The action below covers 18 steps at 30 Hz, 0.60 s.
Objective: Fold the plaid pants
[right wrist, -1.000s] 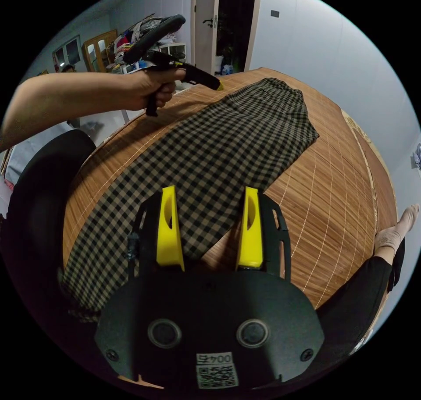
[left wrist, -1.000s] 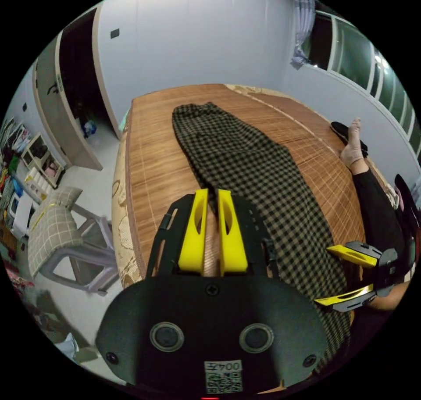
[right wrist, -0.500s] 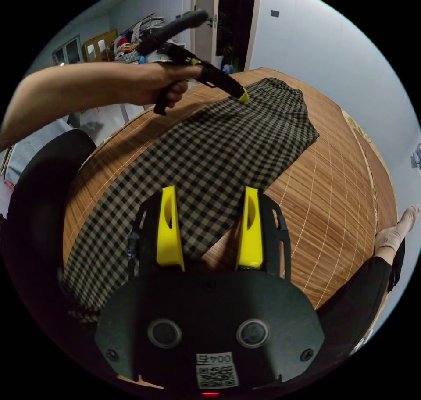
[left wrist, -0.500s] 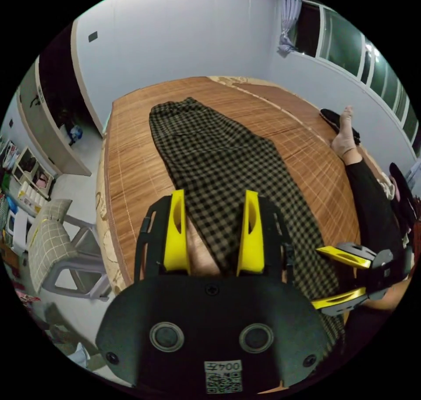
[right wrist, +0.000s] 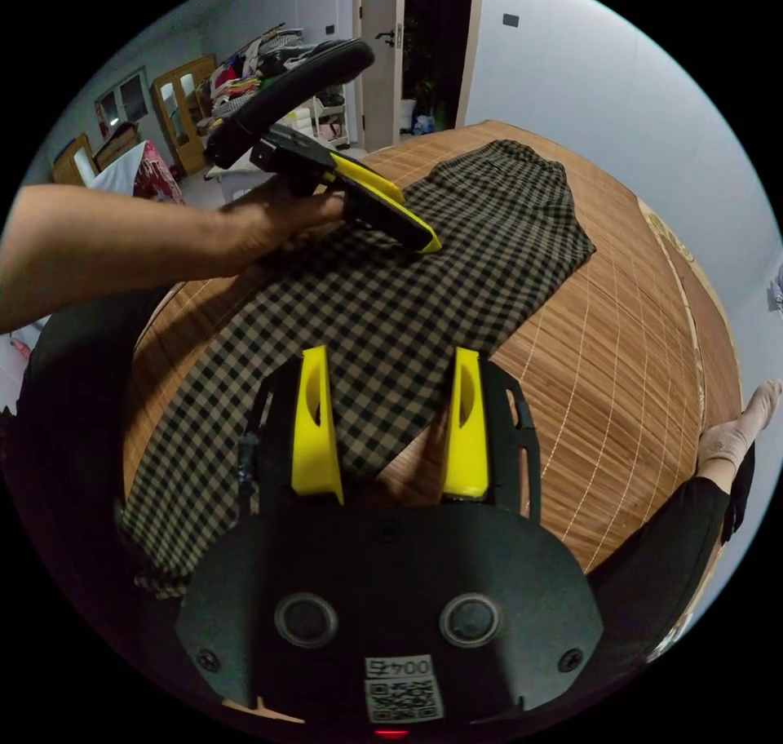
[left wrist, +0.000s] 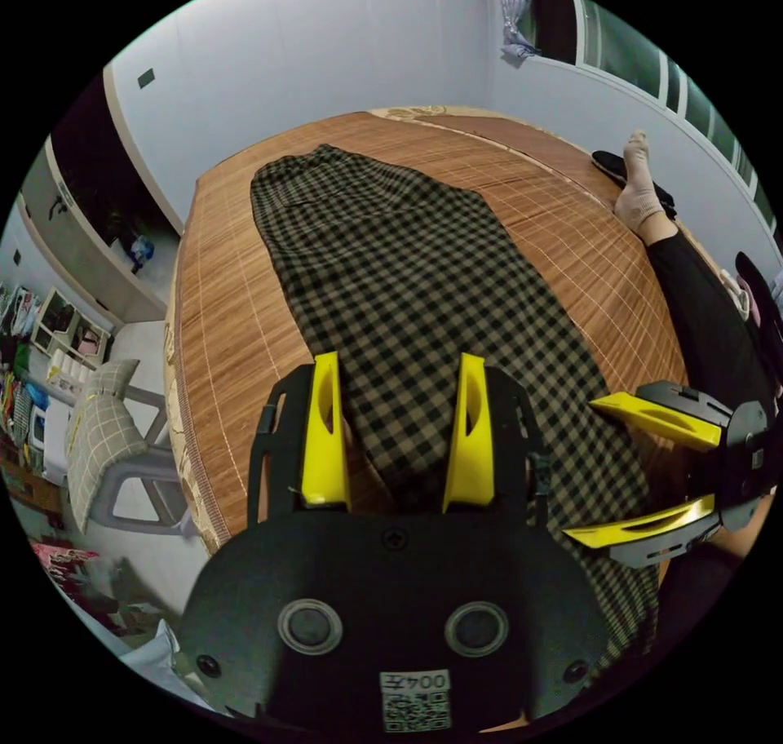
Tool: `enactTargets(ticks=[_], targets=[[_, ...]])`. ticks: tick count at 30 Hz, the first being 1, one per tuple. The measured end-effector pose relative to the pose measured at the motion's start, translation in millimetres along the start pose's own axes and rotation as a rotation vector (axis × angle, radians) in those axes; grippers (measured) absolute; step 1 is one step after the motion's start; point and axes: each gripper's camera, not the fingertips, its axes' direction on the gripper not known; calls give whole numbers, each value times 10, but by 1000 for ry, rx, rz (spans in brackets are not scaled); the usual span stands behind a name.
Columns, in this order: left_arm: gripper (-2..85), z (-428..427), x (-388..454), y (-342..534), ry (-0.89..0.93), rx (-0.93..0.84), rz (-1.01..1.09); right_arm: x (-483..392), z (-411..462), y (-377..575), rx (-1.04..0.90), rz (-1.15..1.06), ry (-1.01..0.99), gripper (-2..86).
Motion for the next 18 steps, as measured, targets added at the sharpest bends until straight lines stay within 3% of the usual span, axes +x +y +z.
enactTargets(ticks=[3, 6, 13, 18], targets=[[183, 24, 21, -24, -5, 6, 3, 398, -90, -123, -25, 57, -56, 196], [183, 49, 31, -46, -3, 10, 4, 1171, -381, -277, 89, 199, -220, 198], [183, 109, 56, -86, -4, 13, 7, 3895, -266, -649, 299, 612, -760, 137], [183, 145, 66, -94, -2, 17, 6, 4825, 301, -1012, 242, 679, -817, 124]])
